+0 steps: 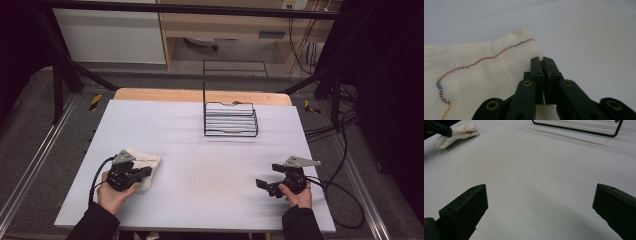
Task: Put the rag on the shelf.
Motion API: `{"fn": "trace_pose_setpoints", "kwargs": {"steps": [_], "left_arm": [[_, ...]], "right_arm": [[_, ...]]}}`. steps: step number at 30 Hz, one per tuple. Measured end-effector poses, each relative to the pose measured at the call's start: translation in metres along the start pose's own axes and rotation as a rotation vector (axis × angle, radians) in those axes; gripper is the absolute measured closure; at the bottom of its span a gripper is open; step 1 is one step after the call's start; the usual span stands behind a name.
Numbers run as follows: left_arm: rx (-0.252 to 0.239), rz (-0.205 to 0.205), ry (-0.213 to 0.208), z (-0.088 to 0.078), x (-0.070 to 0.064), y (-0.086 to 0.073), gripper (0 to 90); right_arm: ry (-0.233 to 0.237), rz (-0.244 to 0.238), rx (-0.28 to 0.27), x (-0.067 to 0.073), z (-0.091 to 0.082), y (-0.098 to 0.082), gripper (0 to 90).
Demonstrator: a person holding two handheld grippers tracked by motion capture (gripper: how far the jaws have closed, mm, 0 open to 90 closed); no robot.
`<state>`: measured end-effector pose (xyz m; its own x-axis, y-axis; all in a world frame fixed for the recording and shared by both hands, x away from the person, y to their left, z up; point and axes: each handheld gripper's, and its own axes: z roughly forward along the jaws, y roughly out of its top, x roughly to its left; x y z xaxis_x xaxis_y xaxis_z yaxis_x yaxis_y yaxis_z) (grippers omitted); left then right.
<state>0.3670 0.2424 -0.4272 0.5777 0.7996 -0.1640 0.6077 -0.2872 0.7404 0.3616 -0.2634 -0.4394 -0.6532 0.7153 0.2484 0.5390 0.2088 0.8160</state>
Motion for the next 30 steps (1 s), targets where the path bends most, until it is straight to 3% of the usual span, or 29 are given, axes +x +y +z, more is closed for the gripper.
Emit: {"fn": "trace_pose_setpoints", "kwargs": {"steps": [7,11,12,14,15,17,18,24,30], "left_arm": [[0.018,0.029,-0.026,0.012,-0.012,0.002,86.7],[0.019,0.029,-0.032,0.013,-0.010,0.001,85.0],[0.012,0.028,-0.037,0.011,-0.010,0.001,83.4],[-0.015,0.042,-0.030,0.003,-0.008,0.003,68.6],[-0.029,0.054,-0.017,-0.002,-0.006,0.004,68.6],[-0.051,0.052,-0.001,-0.013,0.002,0.003,58.4],[-0.052,0.050,0.014,-0.018,0.007,0.002,47.6],[-0.028,-0.002,0.103,-0.044,0.040,-0.014,40.5],[0.010,-0.076,0.136,-0.055,0.061,-0.031,40.4]], "right_arm": [[0.000,0.001,0.003,0.000,0.000,0.000,0.5],[0.001,-0.001,0.007,0.001,0.001,0.000,0.5],[0.002,0.001,0.008,0.001,0.001,0.000,0.5],[-0.001,0.001,0.008,0.001,0.000,0.000,0.5],[-0.001,0.001,0.008,0.001,0.000,0.000,0.5],[-0.004,-0.001,0.007,0.001,0.000,0.000,0.5],[-0.006,0.001,0.007,0.001,0.000,0.000,0.5],[-0.013,-0.009,0.011,0.004,0.002,0.001,0.5],[-0.013,-0.016,0.024,0.008,0.008,0.004,0.5]]}}
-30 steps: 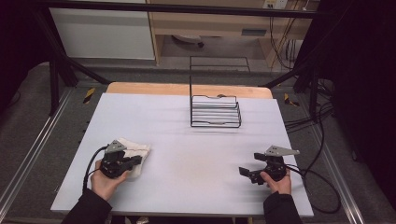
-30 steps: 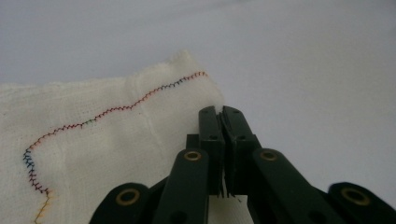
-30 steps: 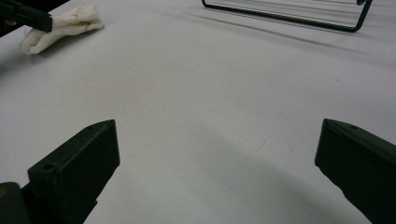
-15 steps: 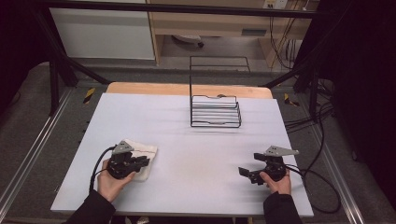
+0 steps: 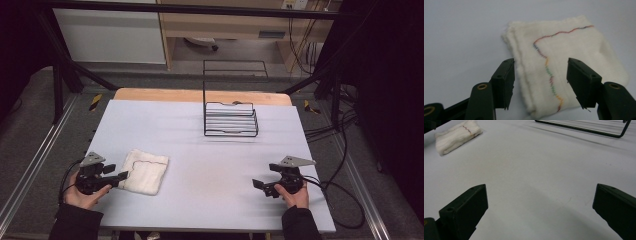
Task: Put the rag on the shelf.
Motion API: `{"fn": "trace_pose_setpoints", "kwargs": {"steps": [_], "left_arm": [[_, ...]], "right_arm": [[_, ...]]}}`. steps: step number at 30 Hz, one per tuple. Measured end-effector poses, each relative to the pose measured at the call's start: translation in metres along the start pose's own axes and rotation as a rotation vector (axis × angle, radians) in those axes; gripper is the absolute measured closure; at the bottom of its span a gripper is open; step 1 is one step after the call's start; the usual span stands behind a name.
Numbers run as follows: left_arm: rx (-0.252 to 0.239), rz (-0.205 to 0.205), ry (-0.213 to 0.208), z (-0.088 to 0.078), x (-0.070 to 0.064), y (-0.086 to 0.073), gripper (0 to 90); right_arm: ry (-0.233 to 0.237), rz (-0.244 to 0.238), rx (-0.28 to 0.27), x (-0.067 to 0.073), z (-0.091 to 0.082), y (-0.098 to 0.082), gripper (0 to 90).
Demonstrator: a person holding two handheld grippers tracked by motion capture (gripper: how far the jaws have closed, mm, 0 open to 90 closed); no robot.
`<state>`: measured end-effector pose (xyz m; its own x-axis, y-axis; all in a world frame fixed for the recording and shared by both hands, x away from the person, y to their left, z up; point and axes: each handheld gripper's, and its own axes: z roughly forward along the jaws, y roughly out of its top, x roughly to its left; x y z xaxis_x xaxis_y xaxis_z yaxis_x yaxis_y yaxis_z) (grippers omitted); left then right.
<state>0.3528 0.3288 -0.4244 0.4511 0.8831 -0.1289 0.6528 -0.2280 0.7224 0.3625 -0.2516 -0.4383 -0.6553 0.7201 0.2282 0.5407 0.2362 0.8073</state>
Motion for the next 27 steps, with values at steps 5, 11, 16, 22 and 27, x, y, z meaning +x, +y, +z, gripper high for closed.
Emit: {"fn": "trace_pose_setpoints", "kwargs": {"steps": [5,11,16,22,27], "left_arm": [[0.041,-0.041,0.009,0.006,0.007,-0.006,50.9],[0.067,-0.051,-0.014,0.012,0.009,-0.008,62.8],[0.089,-0.042,-0.020,0.014,0.005,-0.008,67.7],[0.107,-0.072,-0.029,0.015,0.004,-0.007,72.7],[0.124,-0.059,-0.028,0.015,0.002,-0.005,78.8]], "right_arm": [[0.004,-0.017,0.005,0.010,0.009,0.007,0.5],[0.015,-0.044,0.007,0.026,0.025,0.021,0.5],[0.026,-0.071,0.020,0.041,0.041,0.032,0.5],[0.060,-0.114,0.031,0.069,0.075,0.054,0.9],[0.080,-0.147,0.047,0.093,0.110,0.073,2.0]]}}
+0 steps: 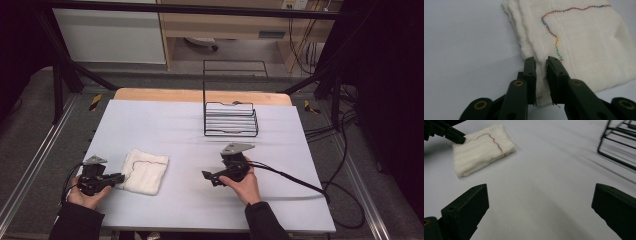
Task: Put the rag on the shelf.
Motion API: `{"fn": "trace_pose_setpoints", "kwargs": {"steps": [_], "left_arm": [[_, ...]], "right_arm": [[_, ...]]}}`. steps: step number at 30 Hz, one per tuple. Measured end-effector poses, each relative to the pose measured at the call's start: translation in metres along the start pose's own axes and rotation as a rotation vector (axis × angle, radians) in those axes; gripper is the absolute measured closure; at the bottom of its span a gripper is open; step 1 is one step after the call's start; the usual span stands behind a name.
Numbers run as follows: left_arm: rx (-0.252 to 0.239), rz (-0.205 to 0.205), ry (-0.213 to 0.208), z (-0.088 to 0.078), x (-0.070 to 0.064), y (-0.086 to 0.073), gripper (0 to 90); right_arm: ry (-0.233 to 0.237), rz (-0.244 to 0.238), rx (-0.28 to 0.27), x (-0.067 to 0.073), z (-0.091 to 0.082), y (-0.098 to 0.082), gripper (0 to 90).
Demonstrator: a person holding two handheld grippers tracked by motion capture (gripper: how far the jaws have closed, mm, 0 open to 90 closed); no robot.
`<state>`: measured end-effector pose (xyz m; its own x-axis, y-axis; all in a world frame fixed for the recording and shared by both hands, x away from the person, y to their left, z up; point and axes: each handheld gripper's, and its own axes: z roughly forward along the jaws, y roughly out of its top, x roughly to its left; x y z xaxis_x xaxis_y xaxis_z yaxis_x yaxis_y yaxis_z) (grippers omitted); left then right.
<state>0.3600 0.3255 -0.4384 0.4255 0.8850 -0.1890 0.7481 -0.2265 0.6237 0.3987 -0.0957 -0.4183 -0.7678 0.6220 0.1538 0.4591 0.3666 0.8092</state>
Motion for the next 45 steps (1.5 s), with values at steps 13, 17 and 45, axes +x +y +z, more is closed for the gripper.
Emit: {"fn": "trace_pose_setpoints", "kwargs": {"steps": [13,17,45], "left_arm": [[-0.010,0.045,0.005,0.000,-0.002,-0.001,82.0],[-0.011,0.059,0.009,0.000,-0.002,-0.001,81.9],[-0.010,0.050,-0.005,-0.002,0.000,0.001,82.6]], "right_arm": [[-0.012,-0.075,0.064,0.033,0.095,0.050,17.3],[0.008,-0.068,0.080,0.037,0.120,0.056,29.3],[0.115,-0.040,0.181,0.046,0.146,0.063,81.5]]}}
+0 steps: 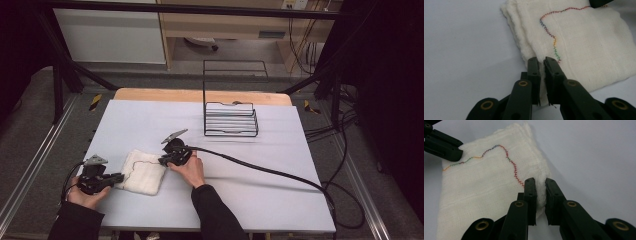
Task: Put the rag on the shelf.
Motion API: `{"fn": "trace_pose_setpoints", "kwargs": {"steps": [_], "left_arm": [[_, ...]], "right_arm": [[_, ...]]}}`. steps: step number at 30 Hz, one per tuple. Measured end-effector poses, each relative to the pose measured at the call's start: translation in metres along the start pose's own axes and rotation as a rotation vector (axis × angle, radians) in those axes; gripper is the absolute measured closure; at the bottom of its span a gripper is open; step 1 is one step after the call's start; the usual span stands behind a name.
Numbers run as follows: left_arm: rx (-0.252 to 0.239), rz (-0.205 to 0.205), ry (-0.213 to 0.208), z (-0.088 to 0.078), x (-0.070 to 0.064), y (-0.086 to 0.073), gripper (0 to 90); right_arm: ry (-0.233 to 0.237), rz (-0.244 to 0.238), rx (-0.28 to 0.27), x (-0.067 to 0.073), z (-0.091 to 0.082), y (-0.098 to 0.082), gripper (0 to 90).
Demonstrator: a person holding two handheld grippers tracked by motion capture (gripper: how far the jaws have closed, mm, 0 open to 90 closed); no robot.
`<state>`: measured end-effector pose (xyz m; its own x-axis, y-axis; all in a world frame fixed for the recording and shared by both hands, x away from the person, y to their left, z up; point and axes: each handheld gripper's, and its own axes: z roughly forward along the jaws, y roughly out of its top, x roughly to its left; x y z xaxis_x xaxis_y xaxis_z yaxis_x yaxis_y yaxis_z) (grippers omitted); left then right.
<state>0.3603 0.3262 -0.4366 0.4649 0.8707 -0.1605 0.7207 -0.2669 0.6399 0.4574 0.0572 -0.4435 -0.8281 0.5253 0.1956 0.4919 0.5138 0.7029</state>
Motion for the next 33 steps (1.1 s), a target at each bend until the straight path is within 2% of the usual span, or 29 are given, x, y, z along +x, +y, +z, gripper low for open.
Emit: {"fn": "trace_pose_setpoints", "kwargs": {"steps": [2,4,9,13,16,19,24,25,29,31,32,33], "left_arm": [[-0.006,0.000,0.002,0.000,-0.001,0.001,82.7],[-0.015,0.001,0.005,0.001,-0.001,0.004,82.7],[-0.018,0.014,-0.005,0.010,-0.005,0.016,82.8],[-0.010,0.027,-0.034,0.020,-0.013,0.027,82.9],[-0.001,0.058,-0.039,0.034,-0.024,0.041,82.9],[0.003,0.072,-0.044,0.042,-0.030,0.050,82.9],[-0.004,0.101,-0.051,0.060,-0.046,0.068,82.9],[-0.009,0.110,-0.051,0.063,-0.049,0.071,82.9],[-0.018,0.117,-0.047,0.076,-0.059,0.078,82.3],[-0.026,0.118,-0.041,0.076,-0.061,0.079,79.3],[-0.036,0.118,-0.035,0.073,-0.062,0.078,74.9],[-0.040,0.119,-0.024,0.070,-0.063,0.078,74.9]], "right_arm": [[-0.010,-0.009,-0.001,0.004,-0.010,0.001,81.8],[-0.011,0.005,0.000,0.006,-0.019,-0.001,81.9],[-0.026,0.024,0.003,0.008,-0.038,-0.014,82.1],[-0.055,0.046,-0.003,0.010,-0.056,-0.028,82.1],[-0.078,0.088,-0.017,0.012,-0.068,-0.040,82.0],[-0.115,0.109,-0.022,0.014,-0.078,-0.052,82.0],[-0.144,0.133,-0.036,0.015,-0.087,-0.069,81.9],[-0.150,0.153,-0.048,0.014,-0.092,-0.075,81.9],[-0.145,0.174,-0.054,0.014,-0.096,-0.089,81.7],[-0.139,0.191,-0.054,0.013,-0.095,-0.095,81.5],[-0.140,0.191,-0.056,0.012,-0.095,-0.097,81.3],[-0.140,0.191,-0.056,0.012,-0.095,-0.097,81.3]]}}
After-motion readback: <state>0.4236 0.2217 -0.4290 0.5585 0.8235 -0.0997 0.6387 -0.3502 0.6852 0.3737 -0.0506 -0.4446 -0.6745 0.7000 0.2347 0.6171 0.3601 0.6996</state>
